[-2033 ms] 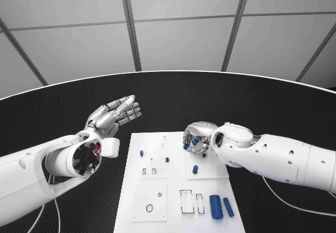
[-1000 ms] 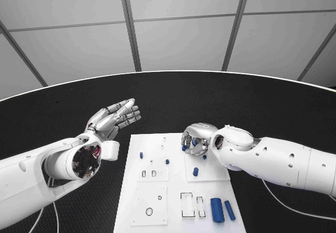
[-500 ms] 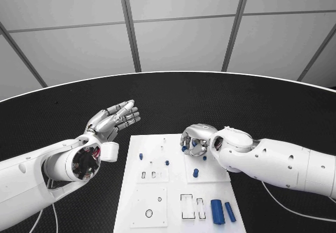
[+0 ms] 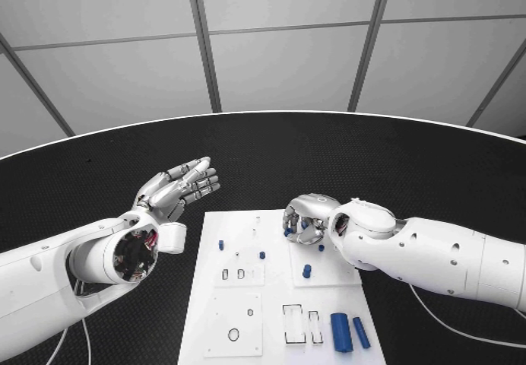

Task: Assemble the parts on the task board

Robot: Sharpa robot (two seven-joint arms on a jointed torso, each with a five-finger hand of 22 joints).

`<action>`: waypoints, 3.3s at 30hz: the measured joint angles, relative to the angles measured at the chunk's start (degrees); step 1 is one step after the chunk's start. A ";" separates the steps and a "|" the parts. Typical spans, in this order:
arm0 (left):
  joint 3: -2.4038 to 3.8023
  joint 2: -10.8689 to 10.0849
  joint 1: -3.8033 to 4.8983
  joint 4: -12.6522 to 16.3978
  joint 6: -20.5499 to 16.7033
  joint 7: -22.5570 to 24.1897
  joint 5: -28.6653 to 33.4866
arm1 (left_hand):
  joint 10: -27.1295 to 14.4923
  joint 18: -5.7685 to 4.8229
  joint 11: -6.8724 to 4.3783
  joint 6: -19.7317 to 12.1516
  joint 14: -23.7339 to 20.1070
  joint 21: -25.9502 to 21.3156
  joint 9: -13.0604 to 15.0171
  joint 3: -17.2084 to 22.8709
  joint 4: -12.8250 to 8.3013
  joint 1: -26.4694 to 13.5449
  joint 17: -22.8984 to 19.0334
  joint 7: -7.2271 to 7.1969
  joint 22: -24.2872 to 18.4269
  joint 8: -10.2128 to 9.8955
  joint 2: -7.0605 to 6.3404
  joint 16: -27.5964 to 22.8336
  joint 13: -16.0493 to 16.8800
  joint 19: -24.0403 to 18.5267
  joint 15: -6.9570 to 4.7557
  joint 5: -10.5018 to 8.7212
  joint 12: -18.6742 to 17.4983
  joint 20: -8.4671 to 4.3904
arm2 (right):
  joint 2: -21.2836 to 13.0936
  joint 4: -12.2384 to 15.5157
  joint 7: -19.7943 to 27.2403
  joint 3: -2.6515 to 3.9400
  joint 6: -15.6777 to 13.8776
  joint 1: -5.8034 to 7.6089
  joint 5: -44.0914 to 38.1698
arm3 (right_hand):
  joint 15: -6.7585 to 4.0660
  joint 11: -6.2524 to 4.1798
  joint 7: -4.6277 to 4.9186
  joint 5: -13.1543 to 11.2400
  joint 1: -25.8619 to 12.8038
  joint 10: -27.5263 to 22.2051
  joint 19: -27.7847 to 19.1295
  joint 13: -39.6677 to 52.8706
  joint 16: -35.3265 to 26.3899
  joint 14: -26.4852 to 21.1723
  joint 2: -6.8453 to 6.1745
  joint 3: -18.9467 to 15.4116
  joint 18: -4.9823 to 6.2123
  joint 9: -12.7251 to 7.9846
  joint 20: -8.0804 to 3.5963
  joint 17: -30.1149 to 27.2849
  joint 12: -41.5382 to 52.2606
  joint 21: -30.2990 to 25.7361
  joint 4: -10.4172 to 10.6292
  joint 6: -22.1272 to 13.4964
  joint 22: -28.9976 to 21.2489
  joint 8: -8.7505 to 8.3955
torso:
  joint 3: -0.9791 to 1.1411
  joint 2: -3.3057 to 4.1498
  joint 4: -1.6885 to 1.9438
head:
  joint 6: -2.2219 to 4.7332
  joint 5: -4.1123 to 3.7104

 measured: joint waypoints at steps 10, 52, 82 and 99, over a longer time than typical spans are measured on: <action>0.00 0.04 0.00 -0.17 -0.01 -0.05 0.00 | -0.41 0.00 0.00 0.00 0.00 0.00 0.01 0.00 0.00 0.00 0.00 0.00 -0.05 0.00 0.00 0.00 0.00 0.00 0.00 0.00 0.00 0.00 | 0.04 0.26 0.70 -0.01 -0.99 -0.01 0.00 | -0.82 -1.21 -0.51 -2.76 1.12 2.45 0.08 -0.09 0.21 0.01 2.31 1.67 0.00 1.26 -0.91 0.01 1.46 0.36 -1.06 1.51 1.17 1.60 | 0.07 0.12 0.03 | -0.05 0.06; 0.00 0.37 0.05 -0.34 -0.19 -0.21 0.00 | -0.40 0.00 0.00 0.00 0.00 0.00 -0.04 0.31 -0.31 0.24 0.01 0.00 -0.03 0.01 -0.24 0.00 0.01 0.00 0.00 0.00 0.01 0.00 | 8.35 -5.41 0.37 0.60 -7.97 2.75 0.00 | -0.81 -1.29 -0.72 -2.86 1.66 2.74 0.28 -8.38 0.88 0.01 2.80 2.04 0.00 0.64 -1.11 0.02 1.44 0.68 -1.48 1.87 1.76 1.62 | -0.31 0.75 1.08 | 0.34 -0.29; 0.00 0.32 0.31 -0.36 -0.14 -0.26 0.00 | -0.40 0.00 0.00 0.00 0.00 0.00 -0.03 0.31 -0.31 0.24 0.02 0.00 -0.02 0.02 -0.24 0.01 0.00 0.00 0.00 0.00 0.01 0.00 | 8.85 -6.81 -0.98 0.60 -6.11 2.76 -0.58 | -0.81 -1.31 -0.92 -2.69 1.02 2.72 0.28 -8.23 0.87 0.01 2.04 1.71 0.01 0.66 -1.11 0.00 1.44 0.67 -1.44 1.67 1.74 2.28 | -0.54 1.24 1.91 | 0.12 -0.62; 0.00 0.27 0.32 -0.44 -0.11 -0.28 0.00 | -0.61 0.00 0.21 0.00 0.00 0.00 -0.09 0.64 -0.63 0.24 0.02 0.00 -0.10 -0.25 -0.24 0.01 -0.03 0.00 0.00 0.00 0.02 0.00 | 8.36 -6.29 -1.71 0.59 -7.49 2.76 -1.71 | -0.81 -1.31 -0.92 -2.68 0.82 2.72 0.28 -8.11 0.87 0.01 1.85 1.81 0.00 0.66 -1.11 0.00 1.44 0.89 -1.53 1.67 2.13 2.28 | -0.58 1.41 2.12 | 0.20 -0.87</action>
